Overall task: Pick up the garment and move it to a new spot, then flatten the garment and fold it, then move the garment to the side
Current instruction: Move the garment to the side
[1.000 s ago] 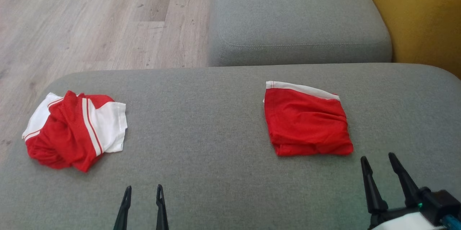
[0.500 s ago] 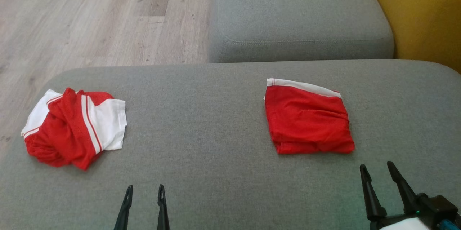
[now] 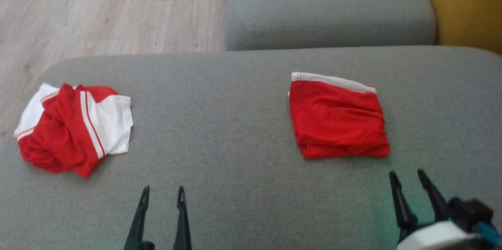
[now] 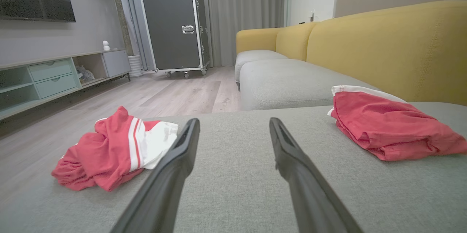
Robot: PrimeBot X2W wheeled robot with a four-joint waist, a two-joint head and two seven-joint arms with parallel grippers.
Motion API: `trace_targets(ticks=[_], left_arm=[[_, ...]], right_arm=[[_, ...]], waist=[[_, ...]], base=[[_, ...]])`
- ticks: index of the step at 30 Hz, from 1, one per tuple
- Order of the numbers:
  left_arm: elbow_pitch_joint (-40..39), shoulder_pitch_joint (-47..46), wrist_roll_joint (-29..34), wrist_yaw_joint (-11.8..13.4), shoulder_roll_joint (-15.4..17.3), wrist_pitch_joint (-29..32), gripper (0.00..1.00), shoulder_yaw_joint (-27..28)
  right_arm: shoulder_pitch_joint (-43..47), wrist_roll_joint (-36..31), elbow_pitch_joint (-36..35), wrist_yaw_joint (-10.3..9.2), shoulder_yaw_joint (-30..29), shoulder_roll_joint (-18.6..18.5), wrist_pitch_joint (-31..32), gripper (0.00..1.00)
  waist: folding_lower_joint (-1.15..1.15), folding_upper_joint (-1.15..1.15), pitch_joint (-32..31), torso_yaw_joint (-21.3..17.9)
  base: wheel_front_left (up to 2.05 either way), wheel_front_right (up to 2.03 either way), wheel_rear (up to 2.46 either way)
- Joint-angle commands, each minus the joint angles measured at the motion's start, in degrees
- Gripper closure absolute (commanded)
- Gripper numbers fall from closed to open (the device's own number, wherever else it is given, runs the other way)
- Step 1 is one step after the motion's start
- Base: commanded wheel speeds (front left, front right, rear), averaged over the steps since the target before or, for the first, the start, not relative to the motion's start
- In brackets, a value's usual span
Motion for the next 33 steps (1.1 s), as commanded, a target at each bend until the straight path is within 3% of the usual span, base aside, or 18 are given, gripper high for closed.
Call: trace_targets(ticks=[1, 9, 16, 26, 27, 28, 29, 30, 33], left_arm=[[-2.13, -3.03, 0.50, 0.34, -0.63, -0.29, 0.00, 1.16], [-2.54, -5.59, 0.64, 1.36, -0.64, -0.29, 0.00, -1.62], [-2.26, -9.90, 0.46, 2.16, -0.64, -0.29, 0.00, -4.31], [-0.98, -13.78, -0.18, 3.62, -0.64, -0.29, 0.00, -7.35], [-0.92, -14.04, -0.18, 3.78, -0.64, -0.29, 0.00, -7.58], [-0.84, -14.28, -0.18, 3.94, -0.64, -0.29, 0.00, -7.77], [-0.77, -14.49, -0.19, 4.09, -0.64, -0.29, 0.00, -7.94], [-0.70, -14.66, -0.20, 4.23, -0.64, -0.29, 0.00, -8.06], [-0.58, -15.03, -0.11, 4.65, -0.64, -0.29, 0.00, -7.91]], right_arm=[[-3.77, 0.56, -1.08, -0.04, 1.14, -1.96, -0.62, 0.00], [-15.46, 11.24, 8.89, -0.04, 5.29, -5.74, 3.46, 0.00], [-26.46, 15.46, 17.80, -0.04, 6.58, -10.35, 7.01, 0.00], [-34.77, 20.87, 27.16, -0.04, 12.45, -11.70, 9.30, 0.00], [-35.14, 21.40, 27.82, -0.04, 13.31, -11.57, 9.55, 0.06], [-35.37, 22.05, 28.32, -0.04, 14.23, -11.43, 9.86, 0.52], [-35.52, 22.74, 28.73, -0.04, 14.99, -11.35, 10.00, 0.87], [-35.61, 23.39, 28.87, -0.04, 15.80, -11.37, 9.95, 1.00], [-36.07, 24.97, 28.83, -0.04, 17.49, -12.55, 8.49, 1.00]], waist=[[0.00, 0.00, 0.68, 0.09], [0.00, 0.00, 4.90, 0.42], [0.00, 0.00, 9.73, 2.11], [0.00, 0.00, 14.16, 4.09], [0.00, 0.00, 14.50, 4.18], [0.00, 0.00, 14.76, 4.23], [0.00, 0.00, 14.96, 4.24], [0.00, 0.00, 15.13, 4.20], [0.00, 0.00, 15.69, 3.27]], base=[[0.00, 0.00, 0.00], [0.00, 0.00, 0.00], [0.00, 0.00, 0.00], [0.00, 0.00, 0.00], [0.00, 0.00, 0.00], [0.00, 0.00, 0.00], [0.00, 0.00, 0.00], [0.00, 0.00, 0.00], [0.00, 0.00, 0.00]])
